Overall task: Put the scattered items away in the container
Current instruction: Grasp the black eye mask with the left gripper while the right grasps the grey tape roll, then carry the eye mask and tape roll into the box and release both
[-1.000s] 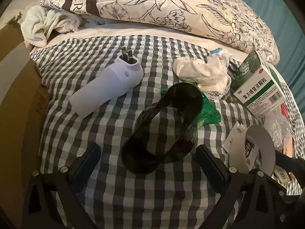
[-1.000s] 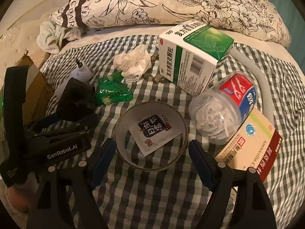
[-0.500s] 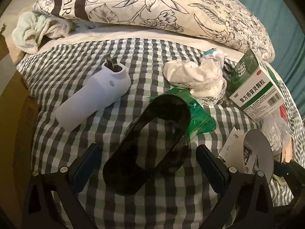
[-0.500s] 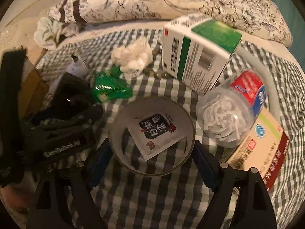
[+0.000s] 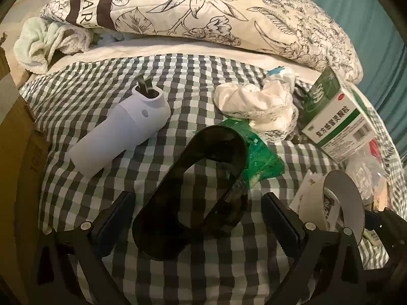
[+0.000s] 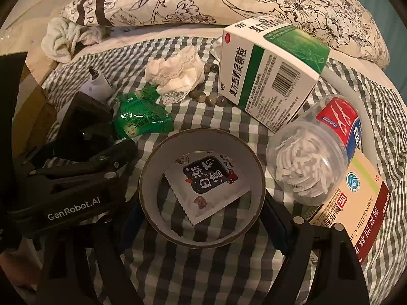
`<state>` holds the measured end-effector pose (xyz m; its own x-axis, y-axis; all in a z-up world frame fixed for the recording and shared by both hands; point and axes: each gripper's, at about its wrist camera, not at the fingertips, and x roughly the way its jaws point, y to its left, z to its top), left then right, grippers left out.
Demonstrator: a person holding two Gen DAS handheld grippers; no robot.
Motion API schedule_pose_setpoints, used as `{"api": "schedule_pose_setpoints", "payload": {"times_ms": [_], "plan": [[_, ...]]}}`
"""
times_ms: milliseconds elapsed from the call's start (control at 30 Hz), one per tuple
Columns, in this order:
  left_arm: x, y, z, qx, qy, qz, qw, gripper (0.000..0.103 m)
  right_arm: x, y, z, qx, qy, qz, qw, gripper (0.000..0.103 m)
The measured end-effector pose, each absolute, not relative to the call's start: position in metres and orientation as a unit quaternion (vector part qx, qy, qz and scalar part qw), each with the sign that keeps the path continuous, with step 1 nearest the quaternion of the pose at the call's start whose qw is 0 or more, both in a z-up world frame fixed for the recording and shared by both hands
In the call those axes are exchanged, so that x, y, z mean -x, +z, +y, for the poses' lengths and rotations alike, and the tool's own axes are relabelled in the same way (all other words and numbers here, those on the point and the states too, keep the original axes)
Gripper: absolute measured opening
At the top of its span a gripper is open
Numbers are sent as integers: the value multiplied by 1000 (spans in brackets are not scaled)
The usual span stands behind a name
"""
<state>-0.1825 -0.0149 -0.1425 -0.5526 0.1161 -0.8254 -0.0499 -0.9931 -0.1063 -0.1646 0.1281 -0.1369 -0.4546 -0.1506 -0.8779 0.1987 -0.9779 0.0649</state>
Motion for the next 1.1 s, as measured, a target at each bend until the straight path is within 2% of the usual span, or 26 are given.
{"api": "schedule_pose_setpoints", "payload": {"times_ms": [33,67,100,433,1100], "plan": [[181,-141,-15,467,882,-33,44,87,164,-135,129,-510,-854,21,102,82],[180,-140,-15,466,883,-30,42,73,163,-133,130,-508,-855,20,103,82],[179,-139,-15,467,883,-24,41,66,161,-131,132,-506,-856,22,103,82],[155,-126,-12,468,883,0,35,64,143,-103,132,-477,-871,26,112,82],[75,-61,-20,457,889,-27,-1,64,77,-52,150,-448,-883,9,137,82]]}}
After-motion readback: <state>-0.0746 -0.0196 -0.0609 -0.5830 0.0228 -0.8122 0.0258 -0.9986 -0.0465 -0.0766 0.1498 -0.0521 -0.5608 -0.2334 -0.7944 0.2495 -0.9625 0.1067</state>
